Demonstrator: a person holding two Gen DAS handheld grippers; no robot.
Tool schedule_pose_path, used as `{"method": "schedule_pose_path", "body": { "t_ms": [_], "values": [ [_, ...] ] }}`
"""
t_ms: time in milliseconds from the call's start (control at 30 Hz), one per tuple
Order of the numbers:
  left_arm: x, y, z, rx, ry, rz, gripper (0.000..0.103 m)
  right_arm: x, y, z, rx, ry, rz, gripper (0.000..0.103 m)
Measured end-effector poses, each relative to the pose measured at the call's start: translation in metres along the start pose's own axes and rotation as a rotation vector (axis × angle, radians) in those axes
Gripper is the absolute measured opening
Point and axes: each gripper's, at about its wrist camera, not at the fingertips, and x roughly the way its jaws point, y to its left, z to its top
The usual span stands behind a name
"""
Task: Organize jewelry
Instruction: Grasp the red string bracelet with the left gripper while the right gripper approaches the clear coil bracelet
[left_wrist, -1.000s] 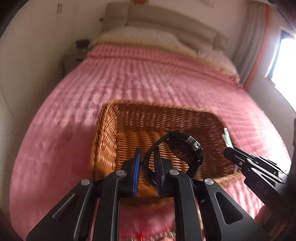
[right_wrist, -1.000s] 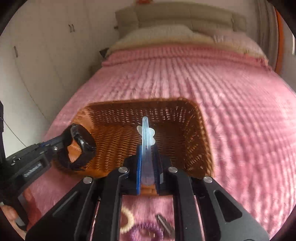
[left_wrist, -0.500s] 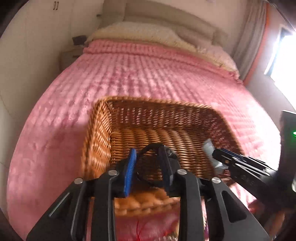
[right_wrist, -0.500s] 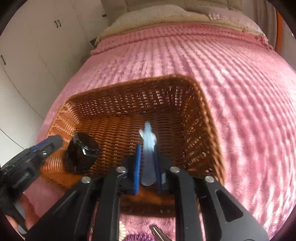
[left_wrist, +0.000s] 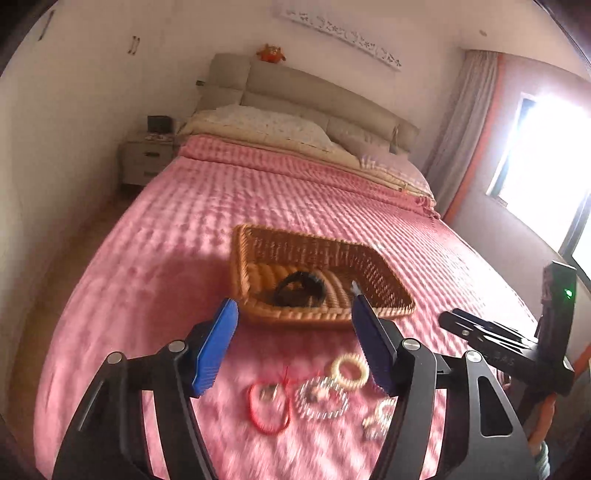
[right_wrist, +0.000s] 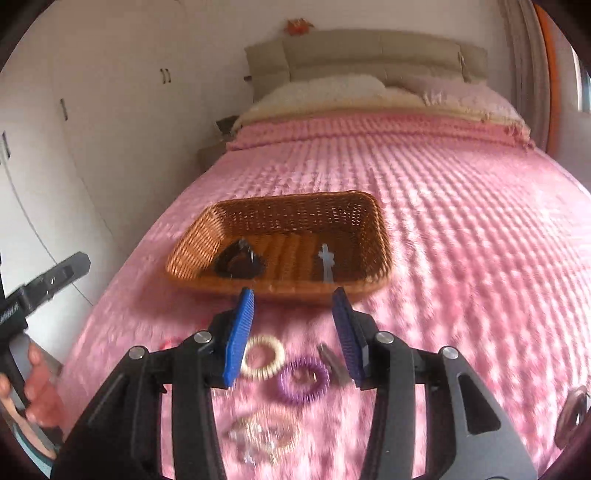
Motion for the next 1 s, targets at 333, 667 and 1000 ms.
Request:
{"method": "schedule_pose_path", "body": {
  "t_ms": [333, 667, 1000],
  "values": [
    [0.018, 0.037, -0.063, -0.05, 0.123, 0.009, 0.057, 0.021, -0.007, -0.076, 0.003, 0.107, 0.004, 0.035],
    [0.063, 0.072, -0.088, -0.144, 0.261, -0.004, 0.045, 0.05, -0.015, -0.098, 0.047, 0.246, 0.023, 0.023],
    [0.077, 0.043, -0.09, -0.003, 0.297, 0.029, 0.043, 0.053, 0.013, -0.105, -0.081, 0.229, -0.076, 0.013]
  ]
}}
